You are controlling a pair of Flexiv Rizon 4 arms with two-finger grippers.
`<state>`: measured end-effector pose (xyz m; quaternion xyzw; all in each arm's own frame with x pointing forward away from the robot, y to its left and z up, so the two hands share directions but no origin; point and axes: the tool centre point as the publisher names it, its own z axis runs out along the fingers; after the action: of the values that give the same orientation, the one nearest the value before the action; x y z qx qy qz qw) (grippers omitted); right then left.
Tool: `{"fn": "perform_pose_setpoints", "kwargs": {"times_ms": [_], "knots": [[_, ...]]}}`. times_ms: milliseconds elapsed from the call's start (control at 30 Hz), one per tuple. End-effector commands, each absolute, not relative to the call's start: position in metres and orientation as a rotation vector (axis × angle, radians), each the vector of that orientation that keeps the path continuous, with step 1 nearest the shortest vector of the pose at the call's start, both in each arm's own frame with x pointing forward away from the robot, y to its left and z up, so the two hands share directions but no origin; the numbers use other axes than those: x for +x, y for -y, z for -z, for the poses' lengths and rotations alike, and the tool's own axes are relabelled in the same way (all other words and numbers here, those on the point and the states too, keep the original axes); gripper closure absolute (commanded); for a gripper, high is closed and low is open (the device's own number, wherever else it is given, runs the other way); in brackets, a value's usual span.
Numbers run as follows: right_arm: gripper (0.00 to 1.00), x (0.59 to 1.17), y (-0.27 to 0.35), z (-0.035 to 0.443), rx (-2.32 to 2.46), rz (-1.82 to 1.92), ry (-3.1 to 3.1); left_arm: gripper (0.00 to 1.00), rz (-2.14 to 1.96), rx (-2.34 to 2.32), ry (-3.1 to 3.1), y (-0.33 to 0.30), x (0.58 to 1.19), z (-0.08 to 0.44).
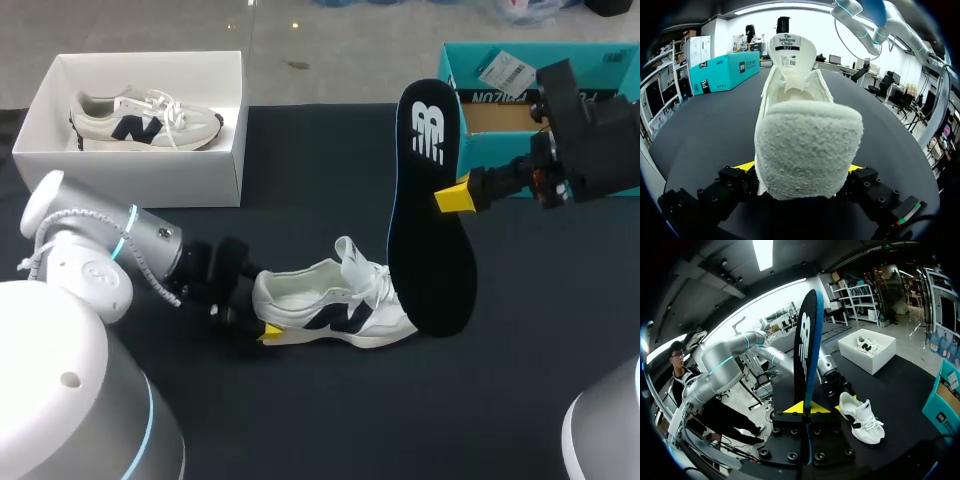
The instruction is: Take the shoe out of the shoebox, open the shoe tongue, remove and reinsert the insole, then place the shoe into the shoebox
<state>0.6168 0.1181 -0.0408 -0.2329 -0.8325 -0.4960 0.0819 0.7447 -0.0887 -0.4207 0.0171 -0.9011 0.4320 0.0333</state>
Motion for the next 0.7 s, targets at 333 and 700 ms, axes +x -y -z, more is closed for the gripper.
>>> {"fn": "perform_pose_setpoints", "kwargs": {"times_ms": [333, 700], "knots": [[1.00, 0.621, -0.121, 0.041, -0.693, 1.474, 2.487, 0.00, -0.849, 0.015, 2.927, 0.080, 0.741, 0.389], [1.00, 0.621, -0.121, 0.041, -0.693, 1.474, 2.487, 0.00, -0.776, 0.029, 2.963, 0.074, 0.741, 0.376]]}}
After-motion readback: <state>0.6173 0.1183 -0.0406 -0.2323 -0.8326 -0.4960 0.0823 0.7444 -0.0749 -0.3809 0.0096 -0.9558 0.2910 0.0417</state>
